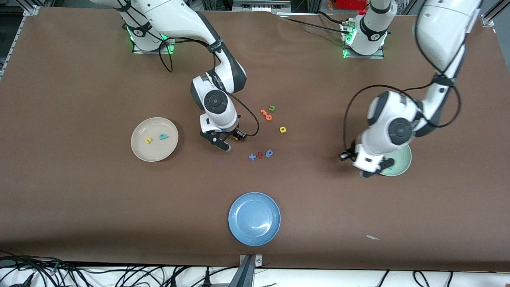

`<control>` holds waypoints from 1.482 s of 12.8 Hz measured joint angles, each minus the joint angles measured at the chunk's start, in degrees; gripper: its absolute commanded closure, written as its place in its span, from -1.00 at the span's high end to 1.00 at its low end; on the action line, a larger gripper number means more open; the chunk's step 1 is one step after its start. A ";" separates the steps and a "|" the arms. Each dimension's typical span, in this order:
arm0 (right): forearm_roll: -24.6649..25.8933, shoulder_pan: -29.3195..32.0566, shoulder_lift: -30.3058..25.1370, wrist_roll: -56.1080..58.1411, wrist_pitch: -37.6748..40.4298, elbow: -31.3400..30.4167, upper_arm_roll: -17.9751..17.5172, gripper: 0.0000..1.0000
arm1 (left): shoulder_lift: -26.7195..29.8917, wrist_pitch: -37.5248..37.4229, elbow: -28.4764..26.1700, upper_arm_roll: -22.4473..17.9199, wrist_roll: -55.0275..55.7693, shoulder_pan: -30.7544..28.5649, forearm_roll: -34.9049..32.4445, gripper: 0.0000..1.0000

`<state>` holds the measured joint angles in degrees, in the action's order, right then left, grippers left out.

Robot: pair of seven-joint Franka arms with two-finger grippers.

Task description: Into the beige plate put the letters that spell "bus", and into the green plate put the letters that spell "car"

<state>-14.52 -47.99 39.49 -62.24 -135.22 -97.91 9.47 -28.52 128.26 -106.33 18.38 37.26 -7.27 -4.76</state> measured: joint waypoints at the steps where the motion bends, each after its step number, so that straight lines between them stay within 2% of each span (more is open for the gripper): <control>1: 0.00 0.00 0.46 0.04 -0.73 0.00 -0.02 0.30 | 0.35 -0.17 0.00 -0.08 -3.29 -2.50 0.00 -0.66; 3: 0.00 0.00 1.19 0.10 -1.57 0.10 -0.05 0.11 | 0.41 -1.03 -0.05 -0.25 -9.31 -6.39 -0.44 -0.65; 4: 0.00 0.00 1.49 0.10 -1.69 0.42 -0.05 0.08 | 0.31 -1.58 -0.23 -0.28 -11.36 -7.95 -2.35 -0.54; 5: 0.00 0.00 1.59 0.10 -1.70 0.73 -0.05 0.07 | 0.08 -1.96 -0.39 -0.29 -12.08 -8.95 -4.55 -0.26; 6: 0.00 0.00 1.65 0.10 -1.70 1.01 -0.07 0.01 | -0.27 -2.17 -0.53 -0.29 -12.27 -9.44 -6.28 -0.08; 7: 0.00 0.00 1.86 0.10 -1.70 1.39 -0.15 0.00 | -0.73 -2.21 -0.56 -0.27 -12.52 -9.51 -6.82 0.23; 10: 0.00 -0.02 2.80 0.10 -1.70 2.09 -0.43 -0.06 | -1.34 -2.21 -0.55 -0.10 -13.01 -9.45 -6.87 0.69; 11: 0.00 -0.04 2.98 0.10 -1.70 2.28 -0.45 -0.07 | -1.33 -2.21 -0.52 -0.06 -13.04 -9.45 -6.87 0.96; 14: 0.01 -0.16 3.01 0.14 -1.64 2.42 -0.47 -0.58 | -1.18 -2.19 -0.11 0.36 -12.96 -9.44 -6.87 1.00; 16: 0.01 -0.16 2.93 0.15 -1.45 2.56 -0.47 -0.83 | -1.03 -2.19 0.12 1.11 -11.78 -9.32 -6.87 1.00; 19: 0.02 -0.19 2.96 0.90 -1.42 2.65 -0.47 -0.88 | -1.01 -2.32 0.14 4.25 -6.63 -8.90 -6.87 1.00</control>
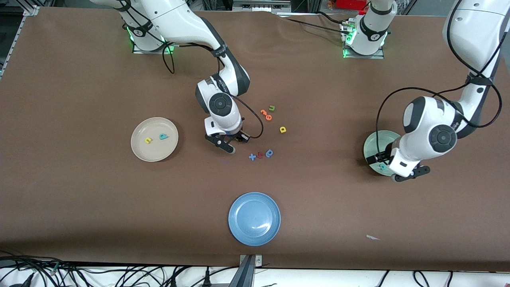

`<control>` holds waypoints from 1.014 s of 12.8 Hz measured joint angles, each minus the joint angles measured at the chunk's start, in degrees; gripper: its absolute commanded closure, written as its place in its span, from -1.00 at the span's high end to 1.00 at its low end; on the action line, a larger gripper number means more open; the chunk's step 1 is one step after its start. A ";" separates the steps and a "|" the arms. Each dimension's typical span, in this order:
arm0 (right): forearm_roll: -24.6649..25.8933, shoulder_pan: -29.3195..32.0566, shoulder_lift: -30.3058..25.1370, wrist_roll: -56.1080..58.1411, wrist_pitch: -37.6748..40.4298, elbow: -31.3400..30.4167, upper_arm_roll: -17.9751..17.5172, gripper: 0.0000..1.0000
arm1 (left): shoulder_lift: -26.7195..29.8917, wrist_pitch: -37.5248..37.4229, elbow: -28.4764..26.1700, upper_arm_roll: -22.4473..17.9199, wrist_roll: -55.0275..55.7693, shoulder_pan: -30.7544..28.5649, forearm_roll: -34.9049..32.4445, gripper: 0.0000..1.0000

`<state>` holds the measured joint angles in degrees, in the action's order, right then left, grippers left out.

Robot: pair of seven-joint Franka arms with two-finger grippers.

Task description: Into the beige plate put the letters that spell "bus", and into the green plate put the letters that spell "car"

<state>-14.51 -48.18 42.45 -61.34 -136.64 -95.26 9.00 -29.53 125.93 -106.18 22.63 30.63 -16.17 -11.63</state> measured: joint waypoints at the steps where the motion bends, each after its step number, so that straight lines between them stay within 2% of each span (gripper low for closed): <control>1: 0.00 -0.01 0.00 0.66 0.45 0.22 0.01 -0.88 | 0.00 -0.38 -0.01 1.71 2.68 0.09 0.00 1.00; 4: 0.02 0.07 -1.20 5.31 8.78 3.45 2.05 -0.88 | -0.01 -1.08 -0.12 7.27 14.07 1.15 0.00 1.00; 6: 0.04 0.30 -4.26 12.77 15.83 4.67 6.47 -0.87 | -0.03 -1.10 -0.20 8.18 21.36 4.70 0.00 1.00; 9: 0.05 0.88 -7.37 29.11 24.97 4.45 15.04 -0.87 | -0.33 -1.01 -0.29 8.31 30.78 10.31 0.01 0.97; 11: 0.04 1.31 -7.40 40.22 25.75 2.49 20.11 -0.87 | -1.25 -0.04 -0.44 8.33 37.21 13.87 0.01 0.97; 13: 0.04 1.82 -7.12 48.44 23.09 -1.32 23.19 -0.87 | -3.24 2.03 -0.56 8.32 42.78 16.87 0.02 0.97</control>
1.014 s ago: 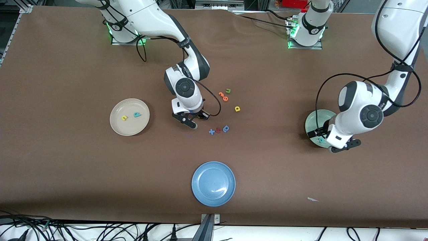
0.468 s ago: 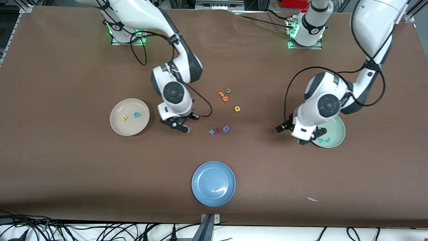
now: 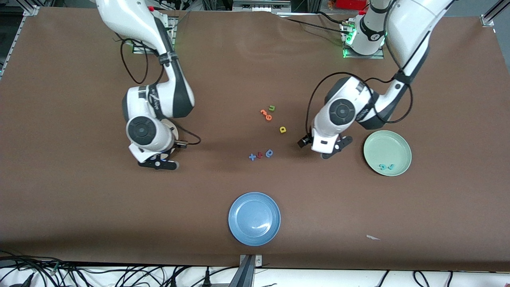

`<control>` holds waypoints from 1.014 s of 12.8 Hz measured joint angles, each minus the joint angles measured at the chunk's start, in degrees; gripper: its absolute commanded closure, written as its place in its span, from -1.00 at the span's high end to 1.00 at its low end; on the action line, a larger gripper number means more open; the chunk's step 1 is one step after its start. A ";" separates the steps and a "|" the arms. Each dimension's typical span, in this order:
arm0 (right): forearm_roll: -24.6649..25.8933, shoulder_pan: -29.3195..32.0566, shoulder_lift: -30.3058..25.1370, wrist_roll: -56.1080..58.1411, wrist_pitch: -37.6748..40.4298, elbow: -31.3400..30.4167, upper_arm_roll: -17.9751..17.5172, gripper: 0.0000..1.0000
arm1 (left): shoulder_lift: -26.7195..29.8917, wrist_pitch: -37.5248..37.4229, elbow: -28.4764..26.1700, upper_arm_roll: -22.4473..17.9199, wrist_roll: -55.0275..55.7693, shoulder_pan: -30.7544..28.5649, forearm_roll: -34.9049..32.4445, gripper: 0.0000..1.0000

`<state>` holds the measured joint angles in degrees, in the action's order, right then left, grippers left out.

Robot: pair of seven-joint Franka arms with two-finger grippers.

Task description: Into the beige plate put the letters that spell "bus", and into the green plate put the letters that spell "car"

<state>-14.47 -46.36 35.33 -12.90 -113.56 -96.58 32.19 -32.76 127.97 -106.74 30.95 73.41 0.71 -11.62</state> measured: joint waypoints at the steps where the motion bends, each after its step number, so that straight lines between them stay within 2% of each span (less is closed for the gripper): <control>1: 0.00 0.15 0.21 2.59 -3.11 -2.30 0.73 -0.87 | -1.33 2.07 -0.06 -0.02 2.44 1.22 0.00 0.97; 3: -0.04 0.75 0.57 7.02 -10.87 -7.48 1.08 -0.79 | -3.95 5.34 -0.11 -0.02 5.78 3.39 0.00 0.97; 4: -0.05 1.12 0.80 8.70 -14.50 -9.94 1.09 -0.57 | -4.84 5.87 -0.11 -0.02 6.62 4.28 0.00 0.97; 5: -0.06 1.42 1.03 9.65 -16.72 -11.60 1.10 0.31 | -5.44 6.11 -0.09 -0.02 7.30 4.94 0.00 0.91; 6: -0.06 1.64 1.10 9.99 -17.65 -12.44 1.11 0.99 | -5.82 6.30 0.00 -0.02 7.62 5.34 0.00 0.81; 10: -0.10 1.71 0.34 10.12 -16.58 -11.97 1.11 1.00 | -6.61 6.38 0.54 -0.03 7.77 6.61 0.00 0.60; 13: -0.10 1.60 -2.63 10.13 -7.40 -7.05 1.68 1.00 | -7.01 6.38 0.61 -0.05 7.36 7.65 -0.02 0.56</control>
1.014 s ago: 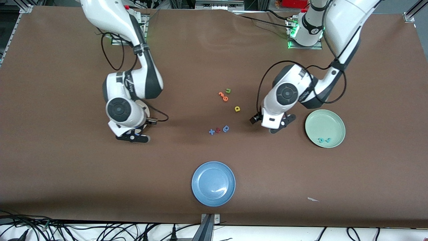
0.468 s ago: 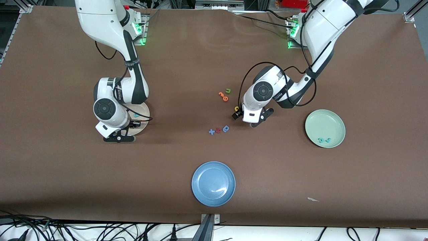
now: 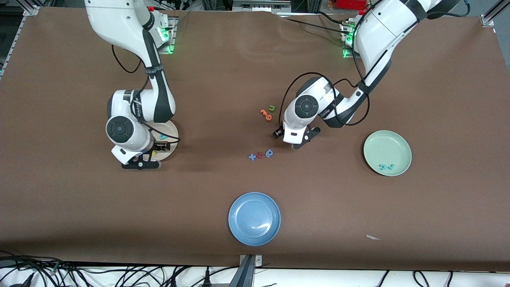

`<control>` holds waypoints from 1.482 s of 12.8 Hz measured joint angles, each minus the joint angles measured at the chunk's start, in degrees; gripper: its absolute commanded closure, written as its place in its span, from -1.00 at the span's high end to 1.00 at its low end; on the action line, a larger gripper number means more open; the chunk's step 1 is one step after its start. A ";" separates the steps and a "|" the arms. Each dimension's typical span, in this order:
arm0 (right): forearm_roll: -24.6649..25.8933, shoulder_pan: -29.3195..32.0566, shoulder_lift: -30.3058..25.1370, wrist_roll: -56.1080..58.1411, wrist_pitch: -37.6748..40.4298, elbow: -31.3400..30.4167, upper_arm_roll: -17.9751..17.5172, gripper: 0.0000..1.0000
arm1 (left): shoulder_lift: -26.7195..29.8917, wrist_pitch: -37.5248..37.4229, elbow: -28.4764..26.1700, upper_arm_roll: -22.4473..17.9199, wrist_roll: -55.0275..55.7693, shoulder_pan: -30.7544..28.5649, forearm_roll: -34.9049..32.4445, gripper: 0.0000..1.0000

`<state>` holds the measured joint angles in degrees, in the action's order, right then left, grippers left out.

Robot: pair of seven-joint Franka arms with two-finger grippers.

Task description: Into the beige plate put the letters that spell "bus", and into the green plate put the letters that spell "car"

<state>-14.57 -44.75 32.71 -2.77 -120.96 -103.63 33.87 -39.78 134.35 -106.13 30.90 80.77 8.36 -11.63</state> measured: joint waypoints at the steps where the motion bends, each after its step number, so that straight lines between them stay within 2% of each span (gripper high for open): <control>1: 0.00 -0.03 -1.10 0.01 3.90 2.40 0.55 1.00 | -0.32 0.00 0.00 0.00 -0.06 0.35 -0.10 0.48; 3: 0.00 -0.05 -3.06 0.04 11.87 6.93 1.94 1.00 | -1.02 0.01 0.02 -0.08 -0.06 0.77 -0.69 0.30; 5: 0.00 -0.07 -5.01 0.09 15.93 10.05 3.60 1.00 | -1.53 0.03 0.06 -0.12 -0.08 0.80 -0.79 0.13; 8: -0.04 0.31 -8.71 0.69 20.80 13.18 7.47 1.00 | -1.94 0.50 0.80 -0.10 -0.15 0.85 -1.01 -0.31; 9: -0.04 1.81 -10.66 0.73 22.95 14.10 7.39 1.00 | -1.97 0.60 1.06 -0.08 -0.17 0.88 -1.02 -0.45; 10: 0.12 5.01 -13.07 0.90 24.51 14.59 5.37 1.00 | -1.99 0.59 1.25 -0.09 -0.19 0.91 -1.15 -0.50; 11: 0.95 9.81 -15.30 1.05 25.55 14.67 1.38 1.00 | -2.03 0.57 1.29 -0.08 -0.19 0.92 -1.21 -0.50; 14: 9.66 27.73 -20.50 1.39 26.58 14.71 -15.92 1.00 | -2.05 0.53 1.41 -0.11 -0.31 0.94 -1.22 -0.54; 16: 11.36 37.64 -22.95 1.37 26.09 14.84 -25.00 1.00 | -2.04 0.50 1.44 -0.18 -0.71 0.90 -1.22 -0.63; 18: 11.45 45.03 -25.86 1.67 26.88 14.91 -30.71 1.00 | -2.05 0.43 1.54 -0.29 -1.03 0.79 -1.23 -0.76; 19: 11.54 46.38 -27.73 1.63 29.01 14.50 -31.85 1.00 | -2.05 0.42 1.67 -0.42 -1.30 0.68 -1.23 -0.76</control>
<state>-3.03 1.63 4.97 -1.14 -91.95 -89.13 2.02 -41.83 134.77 -104.46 30.48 79.46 9.03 -12.86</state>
